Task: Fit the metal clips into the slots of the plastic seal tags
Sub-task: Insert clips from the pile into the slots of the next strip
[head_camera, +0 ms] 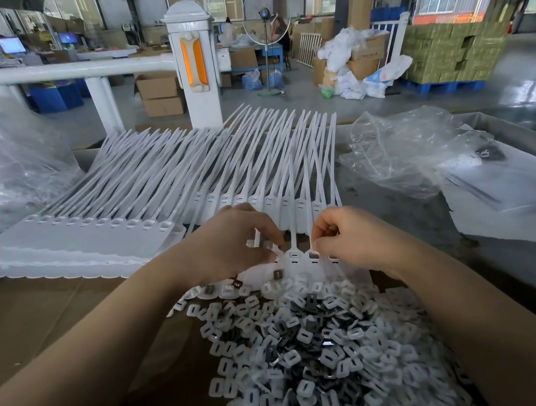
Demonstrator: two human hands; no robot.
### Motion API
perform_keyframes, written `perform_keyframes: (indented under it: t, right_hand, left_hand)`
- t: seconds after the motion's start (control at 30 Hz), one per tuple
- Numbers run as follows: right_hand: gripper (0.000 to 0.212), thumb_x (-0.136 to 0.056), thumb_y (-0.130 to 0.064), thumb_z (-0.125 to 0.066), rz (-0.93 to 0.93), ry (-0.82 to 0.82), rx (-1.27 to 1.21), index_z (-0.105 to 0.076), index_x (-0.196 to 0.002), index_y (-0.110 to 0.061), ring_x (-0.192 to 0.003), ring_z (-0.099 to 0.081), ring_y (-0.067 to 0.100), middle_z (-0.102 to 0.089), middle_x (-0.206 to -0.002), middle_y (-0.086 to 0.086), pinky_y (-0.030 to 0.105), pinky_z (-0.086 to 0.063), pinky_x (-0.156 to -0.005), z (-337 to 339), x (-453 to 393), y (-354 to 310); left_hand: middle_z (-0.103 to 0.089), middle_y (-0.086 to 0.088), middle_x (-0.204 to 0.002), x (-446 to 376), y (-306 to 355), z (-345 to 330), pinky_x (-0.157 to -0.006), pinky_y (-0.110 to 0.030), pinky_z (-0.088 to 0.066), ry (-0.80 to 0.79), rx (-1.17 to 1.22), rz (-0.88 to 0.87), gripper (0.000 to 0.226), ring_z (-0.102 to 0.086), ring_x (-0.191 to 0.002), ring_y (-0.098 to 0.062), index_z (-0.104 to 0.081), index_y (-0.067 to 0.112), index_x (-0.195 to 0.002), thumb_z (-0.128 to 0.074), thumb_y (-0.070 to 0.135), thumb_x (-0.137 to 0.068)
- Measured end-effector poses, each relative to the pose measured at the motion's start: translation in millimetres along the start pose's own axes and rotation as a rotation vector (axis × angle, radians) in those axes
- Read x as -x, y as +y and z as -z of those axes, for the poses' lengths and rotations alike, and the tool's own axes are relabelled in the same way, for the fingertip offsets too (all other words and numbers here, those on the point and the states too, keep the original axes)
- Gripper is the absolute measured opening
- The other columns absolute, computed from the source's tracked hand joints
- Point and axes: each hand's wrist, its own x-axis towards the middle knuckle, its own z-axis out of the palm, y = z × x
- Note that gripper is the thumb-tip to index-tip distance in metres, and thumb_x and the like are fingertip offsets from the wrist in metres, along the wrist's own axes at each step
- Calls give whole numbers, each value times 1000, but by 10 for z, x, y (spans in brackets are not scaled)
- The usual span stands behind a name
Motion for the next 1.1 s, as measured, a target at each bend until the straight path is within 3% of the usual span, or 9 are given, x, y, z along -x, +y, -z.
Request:
perform_keyframes:
  t: [0.1, 0.27, 0.4, 0.53, 0.7, 0.87, 1.1]
  right_hand:
    - [10, -92, -22, -63, -8, 15, 0, -63, -84, -29, -72, -61, 7, -64, -81, -9, 23, -44, -60, -13, -15, 6]
    - [9, -91, -24, -64, 7, 52, -14, -63, -86, -31, -79, -64, 7, -67, -86, -10, 28, -52, -70, -25, -36, 40]
    - [9, -91, -25, -64, 19, 69, -11, -63, -86, -32, -80, -64, 7, -67, -87, -10, 30, -55, -73, -34, -43, 52]
    - [10, -91, -23, -63, 25, 94, -35, -63, -85, -32, -78, -66, 7, -69, -84, -9, 31, -55, -73, -31, -35, 40]
    - [9, -91, -21, -65, 79, 111, -178, -67, -85, -26, -59, -61, -1, -69, -78, -5, 13, -43, -49, -10, -24, 0]
    - [8, -91, -21, -67, 125, 49, -335, -72, -85, -22, -45, -48, -4, -63, -61, -11, 9, -35, -42, 19, -3, -24]
    - [8, -90, -32, -70, 131, 6, -387, -73, -86, -25, -61, -56, -2, -68, -73, -10, 12, -41, -52, 33, 1, -40]
  left_hand:
    - [-61, 20, -89, 20, 78, 0, -70, -5, -40, -3, 88, -61, 20, -55, -81, 8, -72, 41, -86, -79, 22, -80]
    - [-61, 17, -95, 50, 209, -103, -74, -9, -40, -133, 5, -178, 23, -54, -87, 4, -74, 36, -103, -73, 21, -86]
    - [-62, 16, -91, 61, 242, -135, -72, -10, -42, -158, 0, -187, 17, -57, -83, 2, -74, 33, -95, -73, 18, -87]
    - [-67, 15, -84, 58, 235, -145, -68, -7, -44, -143, 94, -103, 15, -61, -77, 4, -72, 32, -85, -76, 17, -84]
    - [-74, 9, -79, 14, 212, -124, -66, -10, -52, -42, 387, 116, 1, -68, -70, -1, -73, 22, -88, -73, 21, -87]
    - [-77, -4, -82, 5, 232, -93, -63, -15, -54, 53, 765, 260, 2, -70, -72, -9, -73, 13, -88, -73, 14, -86]
    - [-77, -6, -86, 2, 242, -85, -59, -16, -53, 76, 855, 313, 7, -73, -76, -12, -71, 10, -91, -71, 16, -88]
